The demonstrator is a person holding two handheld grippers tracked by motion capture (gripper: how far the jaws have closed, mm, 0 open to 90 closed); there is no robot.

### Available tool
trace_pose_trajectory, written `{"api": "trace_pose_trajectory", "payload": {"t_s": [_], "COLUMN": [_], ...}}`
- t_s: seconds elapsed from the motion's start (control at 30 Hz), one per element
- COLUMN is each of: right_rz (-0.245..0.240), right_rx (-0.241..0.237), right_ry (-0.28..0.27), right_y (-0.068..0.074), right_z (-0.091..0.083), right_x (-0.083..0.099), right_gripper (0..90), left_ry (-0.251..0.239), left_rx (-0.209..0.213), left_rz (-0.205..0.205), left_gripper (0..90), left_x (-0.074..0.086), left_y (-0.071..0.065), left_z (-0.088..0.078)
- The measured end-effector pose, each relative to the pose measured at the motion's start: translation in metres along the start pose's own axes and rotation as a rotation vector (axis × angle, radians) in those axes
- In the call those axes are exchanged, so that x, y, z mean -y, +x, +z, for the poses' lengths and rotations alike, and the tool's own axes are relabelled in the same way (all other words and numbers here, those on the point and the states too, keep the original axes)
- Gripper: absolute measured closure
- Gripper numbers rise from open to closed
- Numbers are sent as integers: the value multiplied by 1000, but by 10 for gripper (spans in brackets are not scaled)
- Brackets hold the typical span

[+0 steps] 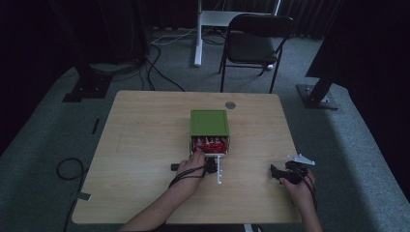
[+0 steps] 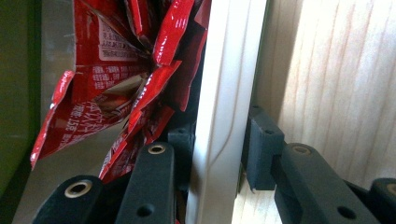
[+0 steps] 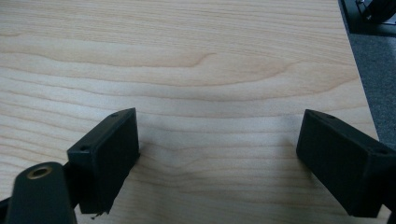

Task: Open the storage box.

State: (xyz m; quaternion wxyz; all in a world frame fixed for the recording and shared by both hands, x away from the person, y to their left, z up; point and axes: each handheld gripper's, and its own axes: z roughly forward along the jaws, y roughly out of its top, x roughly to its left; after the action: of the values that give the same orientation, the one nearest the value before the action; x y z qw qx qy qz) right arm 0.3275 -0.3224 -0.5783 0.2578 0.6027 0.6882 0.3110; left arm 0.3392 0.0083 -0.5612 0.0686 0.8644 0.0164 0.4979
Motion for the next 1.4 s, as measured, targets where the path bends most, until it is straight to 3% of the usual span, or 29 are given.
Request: {"api": "trace_pose_trajectory", "payload": {"t_s": [0.1, 0.43, 0.67, 1.4], "right_rz": [0, -1, 0, 0], "right_rx": [0, 0, 0, 0], "right_ry": [0, 0, 0, 0], "right_y": [0, 0, 0, 0], "right_z": [0, 0, 0, 0], "right_x": [0, 0, 0, 0], "right_gripper": [125, 125, 125, 125], "left_ry": [0, -4, -2, -21], "left_rx": [9, 28, 34, 88], "left_rz": [-15, 2, 20, 3], "left_gripper": [699, 716, 722, 719], "left_x": [-1, -1, -1, -3], "left_y": [1, -1, -7, -28], "left_z": [-3, -15, -26, -62]}}
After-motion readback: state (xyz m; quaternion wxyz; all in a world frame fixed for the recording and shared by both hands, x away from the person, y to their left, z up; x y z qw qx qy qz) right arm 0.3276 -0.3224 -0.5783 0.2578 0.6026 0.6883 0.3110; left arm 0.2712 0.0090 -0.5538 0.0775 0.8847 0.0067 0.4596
